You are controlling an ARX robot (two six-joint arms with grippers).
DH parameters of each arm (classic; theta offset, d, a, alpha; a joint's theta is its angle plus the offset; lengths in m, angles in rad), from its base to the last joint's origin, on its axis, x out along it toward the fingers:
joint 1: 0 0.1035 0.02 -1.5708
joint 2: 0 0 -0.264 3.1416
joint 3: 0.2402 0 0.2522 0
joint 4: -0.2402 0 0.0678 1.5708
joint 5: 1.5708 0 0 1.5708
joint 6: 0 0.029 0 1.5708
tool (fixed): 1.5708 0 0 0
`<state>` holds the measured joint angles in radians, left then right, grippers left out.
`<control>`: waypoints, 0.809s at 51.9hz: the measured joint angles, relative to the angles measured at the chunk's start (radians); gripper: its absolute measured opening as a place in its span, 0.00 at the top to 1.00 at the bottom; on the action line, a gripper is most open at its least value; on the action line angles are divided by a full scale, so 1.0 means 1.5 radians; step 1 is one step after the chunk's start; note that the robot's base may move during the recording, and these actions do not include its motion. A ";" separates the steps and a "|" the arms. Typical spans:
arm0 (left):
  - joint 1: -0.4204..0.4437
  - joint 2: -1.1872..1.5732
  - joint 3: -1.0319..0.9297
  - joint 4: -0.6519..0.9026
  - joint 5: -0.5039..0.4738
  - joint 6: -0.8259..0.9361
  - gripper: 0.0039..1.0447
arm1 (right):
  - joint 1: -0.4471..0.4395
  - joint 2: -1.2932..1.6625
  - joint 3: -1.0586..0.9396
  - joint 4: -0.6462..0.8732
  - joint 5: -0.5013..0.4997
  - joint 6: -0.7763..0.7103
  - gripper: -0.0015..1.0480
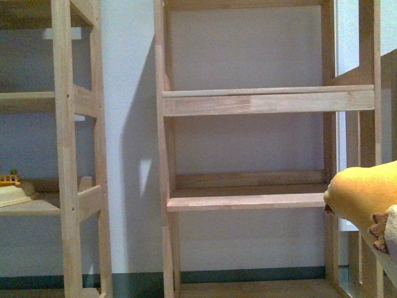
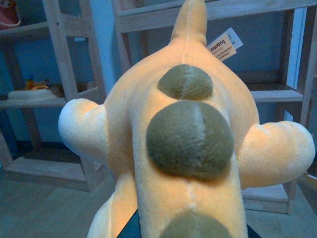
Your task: Put away toys
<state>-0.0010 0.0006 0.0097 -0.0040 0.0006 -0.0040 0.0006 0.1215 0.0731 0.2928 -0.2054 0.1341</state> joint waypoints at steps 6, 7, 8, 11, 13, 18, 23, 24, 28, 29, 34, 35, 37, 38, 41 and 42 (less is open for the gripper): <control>0.000 0.000 0.000 0.000 0.000 0.000 0.06 | 0.000 0.000 0.000 0.000 0.000 0.000 0.93; 0.000 0.000 0.000 0.000 0.000 0.000 0.06 | 0.000 0.000 0.000 0.000 0.000 0.000 0.93; 0.000 0.000 0.000 0.000 0.000 0.000 0.06 | 0.000 0.000 0.000 0.000 0.000 0.000 0.93; 0.000 0.000 0.000 0.000 -0.001 0.000 0.06 | 0.000 0.000 0.000 0.000 0.000 0.000 0.93; 0.000 0.000 0.000 0.000 0.000 0.000 0.06 | 0.000 0.000 0.000 0.000 0.000 0.000 0.93; 0.000 0.000 0.000 0.000 0.000 0.000 0.06 | 0.000 0.000 0.000 0.000 0.000 0.000 0.93; 0.000 0.000 0.000 0.000 0.000 0.000 0.06 | 0.000 0.000 0.000 0.000 0.000 0.000 0.93; 0.000 0.000 0.000 0.000 0.000 0.000 0.06 | 0.000 0.000 0.000 0.000 0.000 0.000 0.93; 0.000 0.000 0.000 0.000 0.000 0.000 0.06 | 0.000 0.000 0.000 0.000 0.000 0.000 0.93; 0.000 0.000 0.000 0.000 0.000 0.000 0.06 | 0.000 0.000 0.000 0.000 0.000 0.000 0.93; 0.000 0.000 0.000 0.000 0.000 0.000 0.06 | 0.000 0.000 0.000 0.000 0.000 0.000 0.93; 0.000 0.000 0.000 0.000 0.000 0.000 0.06 | 0.000 0.000 0.000 0.000 0.000 0.000 0.93; 0.000 0.000 0.000 0.000 0.000 0.000 0.06 | 0.000 0.000 0.000 0.000 0.000 0.000 0.93; 0.000 0.000 0.000 0.000 0.000 0.000 0.06 | 0.000 0.000 0.000 0.000 0.000 0.000 0.93; 0.000 0.000 0.000 0.000 0.000 0.000 0.06 | 0.000 0.000 0.000 0.000 0.001 0.000 0.93; 0.000 0.000 0.000 0.000 0.000 0.000 0.06 | 0.000 0.000 0.000 0.000 0.000 0.000 0.93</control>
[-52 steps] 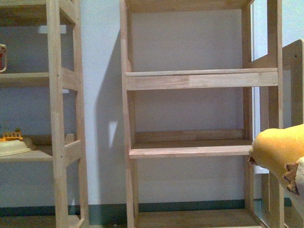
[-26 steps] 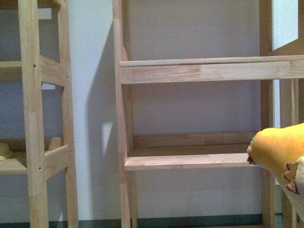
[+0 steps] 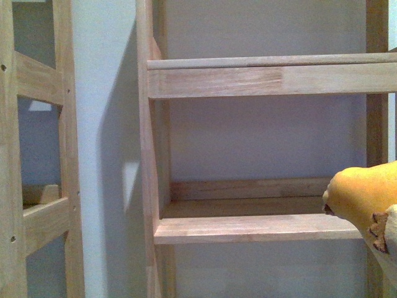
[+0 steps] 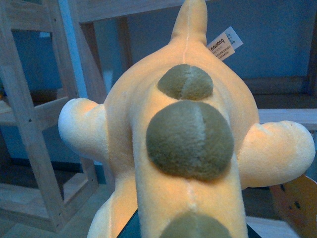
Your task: Put away toys
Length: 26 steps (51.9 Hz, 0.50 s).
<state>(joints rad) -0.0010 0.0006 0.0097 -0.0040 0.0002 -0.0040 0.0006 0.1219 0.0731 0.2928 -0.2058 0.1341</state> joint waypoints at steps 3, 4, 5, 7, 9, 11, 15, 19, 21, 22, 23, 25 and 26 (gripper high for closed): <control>0.000 0.000 0.000 0.000 0.000 0.000 0.06 | 0.000 0.000 0.000 0.000 0.000 0.000 0.93; 0.000 0.000 0.000 0.000 0.000 0.000 0.06 | 0.000 0.000 0.000 0.000 0.000 0.000 0.93; 0.000 0.000 0.000 0.000 0.000 0.000 0.06 | 0.000 0.000 0.000 0.000 0.000 0.000 0.93; 0.000 0.000 0.000 0.000 0.000 0.000 0.06 | 0.000 0.000 0.000 0.000 0.001 0.000 0.93; 0.000 0.000 0.000 0.000 0.000 0.000 0.06 | 0.000 0.000 0.000 0.000 0.001 0.000 0.93; 0.000 0.000 0.000 0.000 0.000 0.000 0.06 | 0.000 0.001 0.000 0.000 0.001 0.000 0.93; 0.000 0.000 0.000 0.000 0.000 0.000 0.06 | 0.000 0.001 0.000 0.000 0.000 0.000 0.93; 0.000 0.000 0.000 0.000 0.000 0.000 0.06 | 0.000 0.001 0.000 0.000 0.001 0.000 0.93; 0.000 0.000 0.000 0.000 0.000 0.000 0.06 | 0.000 0.001 0.000 0.000 0.000 0.000 0.93; 0.000 0.000 0.000 0.000 0.000 0.000 0.06 | 0.000 0.001 0.000 0.000 0.000 0.000 0.93; 0.000 0.000 0.000 0.000 0.000 0.000 0.06 | 0.000 0.001 0.000 0.000 0.000 0.000 0.93; 0.000 0.000 0.000 0.000 0.000 0.000 0.06 | 0.000 0.001 0.000 0.000 0.000 0.000 0.93; 0.000 0.000 0.000 0.000 0.000 0.000 0.06 | 0.000 0.001 0.000 0.000 0.001 0.000 0.93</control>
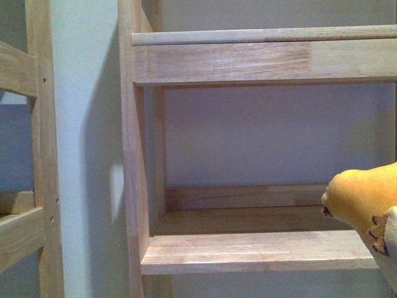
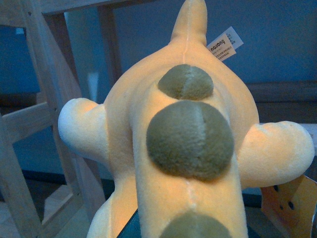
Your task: Put away toys
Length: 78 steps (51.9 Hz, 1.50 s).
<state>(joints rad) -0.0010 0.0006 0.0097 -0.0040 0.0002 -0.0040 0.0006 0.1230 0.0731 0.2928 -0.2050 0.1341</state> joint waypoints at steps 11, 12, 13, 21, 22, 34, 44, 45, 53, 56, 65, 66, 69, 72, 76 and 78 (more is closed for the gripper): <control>0.000 0.000 0.000 0.000 0.000 0.000 0.06 | -0.052 0.051 0.099 -0.253 -0.081 -0.029 0.93; 0.000 0.000 0.000 0.000 0.000 0.000 0.06 | -0.059 0.059 0.106 -0.258 -0.086 -0.029 0.93; 0.000 0.000 0.000 0.000 0.000 0.000 0.06 | -0.066 0.066 0.114 -0.258 -0.089 -0.029 0.93; 0.000 0.000 0.000 0.000 0.000 0.000 0.06 | -0.126 0.130 0.232 -0.220 -0.126 -0.024 0.93; 0.000 0.000 0.000 0.000 0.000 0.000 0.06 | -0.129 0.136 0.241 -0.217 -0.129 -0.023 0.93; 0.000 0.000 0.000 0.000 0.000 0.000 0.06 | -0.137 0.272 0.428 -0.153 -0.144 -0.006 0.93; 0.000 0.000 0.000 0.000 0.000 0.000 0.06 | -0.084 0.431 0.629 -0.143 -0.081 -0.003 0.93; 0.000 0.000 0.000 0.000 0.000 0.000 0.06 | -0.075 0.450 0.653 -0.144 -0.073 -0.002 0.93; 0.000 0.000 0.000 0.000 0.000 0.000 0.06 | -0.001 0.608 0.848 -0.191 -0.030 -0.003 0.93; 0.000 0.000 0.000 0.000 0.000 0.000 0.06 | 0.030 0.677 0.932 -0.213 -0.013 -0.009 0.93; 0.000 0.000 0.000 0.000 0.000 0.000 0.06 | 0.088 0.817 1.105 -0.240 -0.006 -0.012 0.93; 0.000 0.000 0.000 0.000 0.000 0.000 0.06 | 0.091 0.825 1.115 -0.241 -0.006 -0.012 0.93; 0.000 0.000 0.000 0.000 0.000 0.000 0.06 | 0.104 0.863 1.165 -0.252 -0.005 -0.010 0.93; 0.000 0.000 0.000 0.000 0.000 0.000 0.06 | 0.112 0.889 1.202 -0.264 -0.008 -0.003 0.93; 0.000 0.000 0.000 0.000 0.000 0.000 0.06 | 0.122 0.928 1.255 -0.286 -0.017 0.010 0.93; 0.000 0.000 0.000 0.000 0.000 0.000 0.06 | 0.125 0.946 1.280 -0.291 -0.021 0.020 0.93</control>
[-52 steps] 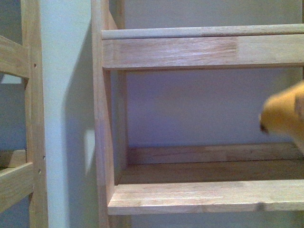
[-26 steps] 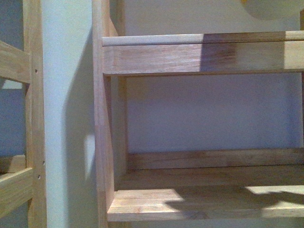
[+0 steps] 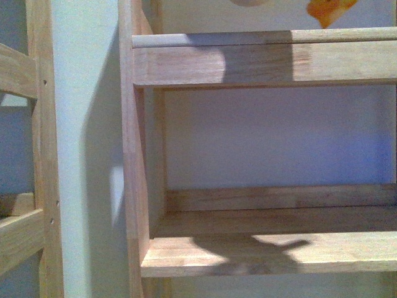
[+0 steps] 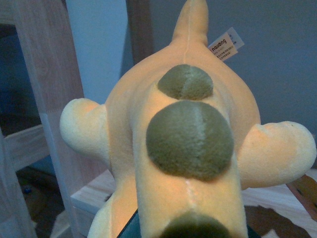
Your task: Put away toys
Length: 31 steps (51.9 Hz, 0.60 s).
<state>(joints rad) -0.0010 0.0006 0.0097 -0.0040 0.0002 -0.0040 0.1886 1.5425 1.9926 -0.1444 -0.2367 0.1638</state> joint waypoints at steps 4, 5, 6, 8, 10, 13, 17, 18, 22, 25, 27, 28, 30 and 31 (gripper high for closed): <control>0.000 0.000 0.000 0.000 0.000 0.000 0.06 | 0.005 0.036 0.045 -0.009 -0.016 0.023 0.93; 0.000 0.000 0.000 0.000 0.000 0.000 0.06 | 0.007 0.047 0.059 -0.012 -0.023 0.036 0.93; 0.000 0.000 0.000 0.000 0.000 0.000 0.06 | 0.007 0.053 0.066 -0.014 -0.026 0.041 0.93; 0.000 0.000 0.000 0.000 0.000 0.000 0.06 | 0.009 0.069 0.086 -0.020 -0.031 0.054 0.93; 0.000 0.000 0.000 0.000 0.000 0.000 0.06 | 0.010 0.085 0.106 -0.024 -0.037 0.073 0.93; 0.000 0.000 0.000 0.000 0.000 0.000 0.06 | 0.011 0.111 0.135 -0.028 -0.047 0.107 0.93; 0.000 0.000 0.000 0.000 0.000 0.000 0.06 | 0.011 0.141 0.172 -0.036 -0.048 0.141 0.93; 0.000 0.000 0.000 0.000 0.000 0.000 0.06 | 0.010 0.150 0.183 -0.036 -0.048 0.151 0.93; 0.000 0.000 0.000 0.000 0.000 0.000 0.06 | 0.009 0.173 0.211 -0.041 -0.043 0.170 0.93; 0.000 0.000 0.000 0.000 0.000 0.000 0.06 | 0.005 0.194 0.237 -0.050 -0.042 0.195 0.93; 0.000 0.000 0.000 0.000 0.000 0.000 0.06 | 0.002 0.205 0.250 -0.050 -0.042 0.210 0.93; 0.000 0.000 0.000 0.000 0.000 0.000 0.06 | 0.002 0.209 0.254 -0.050 -0.042 0.215 0.93; 0.000 0.000 0.000 0.000 0.000 0.000 0.06 | 0.000 0.218 0.263 -0.050 -0.042 0.229 0.93; 0.000 0.000 0.000 0.000 0.000 0.000 0.06 | -0.001 0.224 0.268 -0.051 -0.043 0.234 0.93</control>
<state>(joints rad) -0.0010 0.0006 0.0097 -0.0040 0.0002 -0.0040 0.1875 1.8782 2.3951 -0.2203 -0.3012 0.5156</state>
